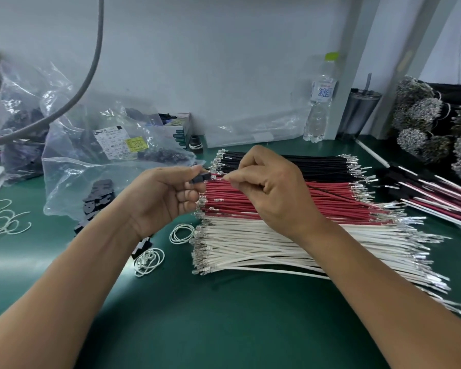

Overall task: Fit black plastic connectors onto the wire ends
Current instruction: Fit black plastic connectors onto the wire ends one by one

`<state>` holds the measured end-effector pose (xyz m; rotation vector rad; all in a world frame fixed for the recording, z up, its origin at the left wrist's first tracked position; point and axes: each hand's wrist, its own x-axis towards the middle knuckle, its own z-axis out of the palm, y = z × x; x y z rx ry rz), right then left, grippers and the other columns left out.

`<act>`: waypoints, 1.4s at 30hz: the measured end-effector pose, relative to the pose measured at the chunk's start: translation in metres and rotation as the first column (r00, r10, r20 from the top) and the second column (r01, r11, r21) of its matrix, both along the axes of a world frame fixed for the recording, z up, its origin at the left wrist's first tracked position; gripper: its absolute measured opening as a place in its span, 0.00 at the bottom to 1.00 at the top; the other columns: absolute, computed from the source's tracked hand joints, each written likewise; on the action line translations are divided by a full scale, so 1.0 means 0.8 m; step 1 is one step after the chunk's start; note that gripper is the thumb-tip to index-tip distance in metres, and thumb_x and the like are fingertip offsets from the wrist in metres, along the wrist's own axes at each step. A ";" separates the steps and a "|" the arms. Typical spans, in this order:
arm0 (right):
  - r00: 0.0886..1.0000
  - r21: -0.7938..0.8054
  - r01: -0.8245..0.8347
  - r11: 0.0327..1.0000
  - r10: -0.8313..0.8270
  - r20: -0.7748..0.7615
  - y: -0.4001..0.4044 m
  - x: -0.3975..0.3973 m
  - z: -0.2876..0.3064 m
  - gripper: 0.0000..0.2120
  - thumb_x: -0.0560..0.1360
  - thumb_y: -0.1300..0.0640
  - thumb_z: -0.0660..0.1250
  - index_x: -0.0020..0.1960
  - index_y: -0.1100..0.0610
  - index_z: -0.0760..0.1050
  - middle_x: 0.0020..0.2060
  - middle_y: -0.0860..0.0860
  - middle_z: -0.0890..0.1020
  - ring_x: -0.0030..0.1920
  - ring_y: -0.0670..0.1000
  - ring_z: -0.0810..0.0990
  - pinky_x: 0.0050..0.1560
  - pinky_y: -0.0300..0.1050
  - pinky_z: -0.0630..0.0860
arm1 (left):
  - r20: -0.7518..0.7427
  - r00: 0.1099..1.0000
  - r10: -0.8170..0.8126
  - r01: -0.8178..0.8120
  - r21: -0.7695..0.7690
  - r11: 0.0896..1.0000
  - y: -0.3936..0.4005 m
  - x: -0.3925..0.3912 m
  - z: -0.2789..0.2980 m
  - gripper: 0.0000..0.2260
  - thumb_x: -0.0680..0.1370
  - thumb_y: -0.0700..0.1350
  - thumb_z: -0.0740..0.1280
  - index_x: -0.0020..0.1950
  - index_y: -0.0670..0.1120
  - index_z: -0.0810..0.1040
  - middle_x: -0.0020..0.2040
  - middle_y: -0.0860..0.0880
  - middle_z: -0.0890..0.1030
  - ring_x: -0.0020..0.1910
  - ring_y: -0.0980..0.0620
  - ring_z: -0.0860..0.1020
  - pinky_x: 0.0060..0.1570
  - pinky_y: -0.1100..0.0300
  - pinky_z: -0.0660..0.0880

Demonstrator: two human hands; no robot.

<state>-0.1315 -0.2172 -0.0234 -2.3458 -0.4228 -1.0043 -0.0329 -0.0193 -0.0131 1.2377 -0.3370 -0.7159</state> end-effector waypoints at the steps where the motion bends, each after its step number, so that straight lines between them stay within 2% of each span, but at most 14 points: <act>1: 1.000 -0.028 0.011 1.000 -0.011 0.019 0.000 -0.001 0.001 0.06 0.77 0.62 0.72 0.52 0.59 0.86 0.40 0.51 0.78 0.39 0.50 0.76 0.39 0.49 0.76 | 0.000 1.000 -0.003 0.003 -0.005 1.000 0.001 0.000 0.000 0.04 0.72 0.43 0.71 0.43 0.43 0.83 0.34 0.47 0.81 0.26 0.56 0.77 0.28 0.64 0.78; 4: 0.996 -0.093 0.051 0.994 -0.045 0.072 0.003 -0.002 0.003 0.06 0.77 0.62 0.72 0.53 0.59 0.86 0.40 0.50 0.77 0.39 0.49 0.75 0.39 0.43 0.74 | -0.003 1.000 -0.019 0.019 -0.015 1.000 0.002 0.001 -0.002 0.04 0.73 0.43 0.71 0.42 0.43 0.85 0.35 0.46 0.82 0.26 0.56 0.77 0.29 0.64 0.79; 9: 0.998 0.023 0.012 1.000 -0.013 0.059 0.002 -0.003 0.005 0.06 0.77 0.61 0.72 0.52 0.58 0.86 0.40 0.50 0.77 0.39 0.49 0.76 0.40 0.39 0.73 | 0.034 0.999 -0.037 0.039 -0.066 0.997 0.003 0.005 -0.004 0.06 0.75 0.41 0.71 0.46 0.42 0.87 0.37 0.45 0.83 0.29 0.54 0.79 0.32 0.63 0.80; 15: 1.000 0.119 0.005 0.993 -0.008 0.023 0.004 -0.002 0.004 0.06 0.76 0.60 0.72 0.52 0.57 0.86 0.41 0.50 0.78 0.41 0.49 0.77 0.41 0.38 0.73 | 0.074 0.997 -0.031 0.036 -0.068 0.997 0.003 0.003 -0.004 0.06 0.75 0.41 0.71 0.49 0.41 0.87 0.39 0.43 0.84 0.30 0.52 0.81 0.34 0.61 0.81; 20: 0.999 0.026 0.020 0.999 -0.021 0.045 0.003 -0.003 0.005 0.06 0.76 0.61 0.73 0.52 0.57 0.86 0.39 0.49 0.77 0.39 0.49 0.77 0.39 0.45 0.76 | 0.050 0.999 -0.010 0.013 -0.064 0.998 0.002 0.001 -0.003 0.07 0.74 0.41 0.71 0.48 0.41 0.87 0.38 0.42 0.84 0.29 0.52 0.80 0.33 0.62 0.80; 24: 0.993 -0.135 0.084 0.987 -0.072 0.091 -0.002 -0.004 0.008 0.07 0.77 0.60 0.72 0.53 0.57 0.86 0.40 0.49 0.77 0.39 0.49 0.76 0.37 0.47 0.76 | 0.052 0.999 -0.004 0.007 -0.058 0.998 0.001 0.000 -0.004 0.07 0.74 0.41 0.71 0.47 0.40 0.87 0.38 0.42 0.84 0.29 0.52 0.80 0.33 0.62 0.80; 28: 0.986 -0.269 0.137 0.953 -0.106 0.129 0.001 -0.005 0.007 0.08 0.76 0.64 0.72 0.54 0.58 0.85 0.40 0.51 0.77 0.40 0.52 0.76 0.34 0.52 0.77 | 0.063 0.998 0.010 -0.008 -0.029 1.000 0.001 0.001 -0.006 0.08 0.74 0.41 0.72 0.48 0.39 0.87 0.37 0.42 0.84 0.28 0.52 0.80 0.31 0.62 0.80; 33: 0.992 -0.108 0.121 0.987 -0.116 0.051 0.015 -0.003 0.003 0.06 0.78 0.60 0.71 0.52 0.59 0.85 0.40 0.50 0.77 0.38 0.49 0.76 0.37 0.49 0.77 | 0.051 0.997 0.052 -0.048 -0.076 0.996 -0.011 -0.005 -0.014 0.11 0.73 0.46 0.73 0.50 0.40 0.87 0.36 0.44 0.82 0.30 0.52 0.80 0.32 0.61 0.80; 35: 0.994 -0.031 0.110 0.993 -0.110 -0.012 0.015 -0.002 0.002 0.06 0.78 0.60 0.71 0.52 0.57 0.85 0.41 0.48 0.77 0.40 0.47 0.77 0.41 0.47 0.77 | 0.146 0.985 0.097 -0.091 -0.050 0.995 -0.014 -0.009 -0.012 0.14 0.71 0.49 0.75 0.50 0.41 0.87 0.39 0.42 0.85 0.32 0.50 0.81 0.33 0.60 0.81; 36: 0.992 0.002 0.115 0.993 -0.114 -0.048 0.012 -0.001 0.003 0.06 0.78 0.59 0.71 0.52 0.56 0.85 0.42 0.47 0.78 0.41 0.46 0.77 0.43 0.47 0.78 | 0.256 0.958 0.130 -0.132 -0.012 0.991 -0.014 -0.010 -0.011 0.15 0.69 0.50 0.76 0.51 0.43 0.88 0.42 0.41 0.86 0.33 0.50 0.82 0.35 0.59 0.81; 39: 0.982 0.046 0.148 0.988 -0.141 -0.127 0.002 0.001 0.006 0.04 0.77 0.56 0.72 0.50 0.54 0.85 0.43 0.45 0.79 0.44 0.44 0.78 0.47 0.48 0.77 | 0.602 0.783 0.157 -0.254 0.079 0.964 -0.011 -0.011 -0.008 0.12 0.67 0.50 0.79 0.49 0.49 0.88 0.40 0.44 0.87 0.34 0.51 0.83 0.36 0.62 0.81; 42: 0.973 -0.016 0.164 0.986 -0.165 -0.162 0.001 -0.001 0.009 0.04 0.77 0.53 0.72 0.46 0.52 0.83 0.41 0.42 0.78 0.42 0.43 0.77 0.45 0.48 0.76 | 0.678 0.732 0.063 -0.229 0.158 0.960 -0.006 -0.010 -0.008 0.05 0.70 0.47 0.80 0.45 0.51 0.89 0.36 0.45 0.86 0.31 0.51 0.83 0.34 0.61 0.80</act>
